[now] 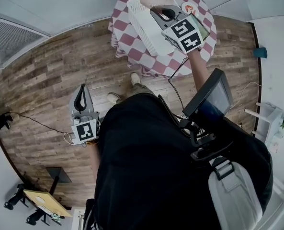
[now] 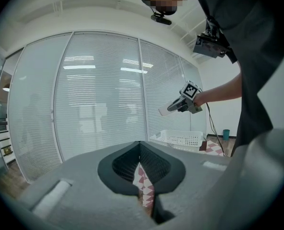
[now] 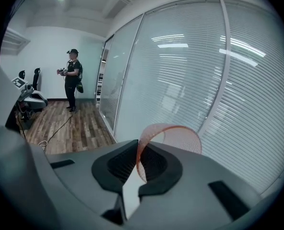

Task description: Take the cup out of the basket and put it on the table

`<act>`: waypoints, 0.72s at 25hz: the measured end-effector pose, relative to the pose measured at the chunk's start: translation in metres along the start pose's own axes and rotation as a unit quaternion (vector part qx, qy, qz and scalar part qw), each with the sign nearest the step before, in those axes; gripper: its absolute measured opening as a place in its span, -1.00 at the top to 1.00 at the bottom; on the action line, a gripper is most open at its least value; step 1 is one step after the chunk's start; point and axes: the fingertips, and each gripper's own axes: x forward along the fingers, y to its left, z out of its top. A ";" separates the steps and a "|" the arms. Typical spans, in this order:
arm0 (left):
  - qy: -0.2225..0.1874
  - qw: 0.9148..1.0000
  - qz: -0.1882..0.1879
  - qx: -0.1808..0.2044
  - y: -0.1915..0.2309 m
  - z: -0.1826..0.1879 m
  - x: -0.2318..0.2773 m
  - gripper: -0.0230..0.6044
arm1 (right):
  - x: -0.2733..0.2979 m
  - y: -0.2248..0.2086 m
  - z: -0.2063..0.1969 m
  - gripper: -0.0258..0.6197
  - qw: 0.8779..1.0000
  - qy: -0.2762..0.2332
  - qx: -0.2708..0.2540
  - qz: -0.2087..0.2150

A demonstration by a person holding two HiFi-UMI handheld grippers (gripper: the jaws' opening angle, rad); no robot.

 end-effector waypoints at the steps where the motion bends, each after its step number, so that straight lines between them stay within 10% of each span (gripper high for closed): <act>1: -0.001 1.000 0.001 -0.002 0.001 0.000 0.000 0.91 | -0.002 0.000 0.003 0.84 1.000 -0.004 -0.001 -0.004; 18: -0.008 1.000 -0.019 -0.001 -0.008 0.007 0.010 0.91 | -0.044 -0.005 0.055 0.84 0.993 -0.095 -0.016 -0.065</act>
